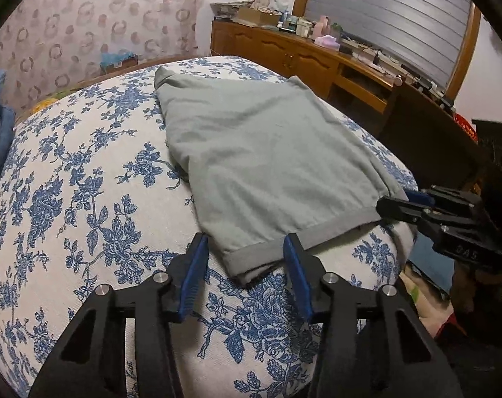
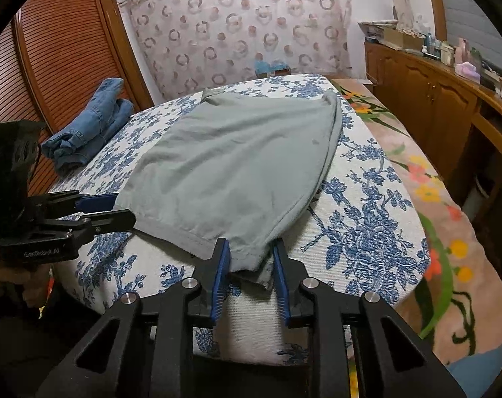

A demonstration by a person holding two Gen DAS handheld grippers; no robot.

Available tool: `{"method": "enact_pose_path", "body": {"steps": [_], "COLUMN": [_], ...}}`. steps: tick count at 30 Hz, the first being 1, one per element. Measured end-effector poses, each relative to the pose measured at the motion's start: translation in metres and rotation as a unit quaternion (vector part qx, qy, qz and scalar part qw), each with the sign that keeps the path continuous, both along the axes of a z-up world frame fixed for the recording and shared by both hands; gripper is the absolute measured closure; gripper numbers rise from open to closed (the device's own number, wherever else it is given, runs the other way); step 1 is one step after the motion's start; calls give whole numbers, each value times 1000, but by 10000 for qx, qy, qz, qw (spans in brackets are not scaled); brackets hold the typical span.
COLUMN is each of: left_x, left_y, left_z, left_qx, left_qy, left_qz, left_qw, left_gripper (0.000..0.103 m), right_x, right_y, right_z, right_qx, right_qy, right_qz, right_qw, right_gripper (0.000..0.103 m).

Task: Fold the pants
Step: 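Grasp the hem with the left tool while the right tool lifts the sweatshirt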

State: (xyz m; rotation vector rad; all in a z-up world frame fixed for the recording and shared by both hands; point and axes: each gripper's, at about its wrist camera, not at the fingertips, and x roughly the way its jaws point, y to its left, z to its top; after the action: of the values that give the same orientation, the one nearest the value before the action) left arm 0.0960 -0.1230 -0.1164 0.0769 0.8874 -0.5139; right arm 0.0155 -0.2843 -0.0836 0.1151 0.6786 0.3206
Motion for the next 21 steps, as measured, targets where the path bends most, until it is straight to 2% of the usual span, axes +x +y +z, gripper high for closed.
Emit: {"method": "enact_pose_path", "body": {"steps": [3, 7, 8, 9, 13, 21], "left_x": [2, 6, 7, 8, 4, -2], "left_y": [-2, -5, -5, -3, 1, 9], "left_z": [-1, 1, 2, 3, 18, 67], "left_qx": [-69, -195, -183, -165, -263, -371], "left_qy": [-11, 113, 95, 63, -187, -750], "left_qz": [-38, -172, -146, -91, -11, -25], "left_qw": [10000, 9996, 9997, 9998, 9995, 9965], "left_gripper": [61, 79, 89, 93, 96, 96], "right_x": [1, 6, 7, 8, 8, 6], "right_y": [1, 1, 0, -2, -3, 2], "right_z": [-1, -1, -1, -1, 9, 58], "right_qx": [99, 278, 337, 419, 489, 393], "right_qy": [23, 80, 86, 91, -110, -773], "right_qz": [86, 200, 212, 223, 293, 410], "right_qw": [9999, 9994, 9992, 9988, 9983, 9954], "right_gripper": [85, 90, 90, 91, 91, 91]}}
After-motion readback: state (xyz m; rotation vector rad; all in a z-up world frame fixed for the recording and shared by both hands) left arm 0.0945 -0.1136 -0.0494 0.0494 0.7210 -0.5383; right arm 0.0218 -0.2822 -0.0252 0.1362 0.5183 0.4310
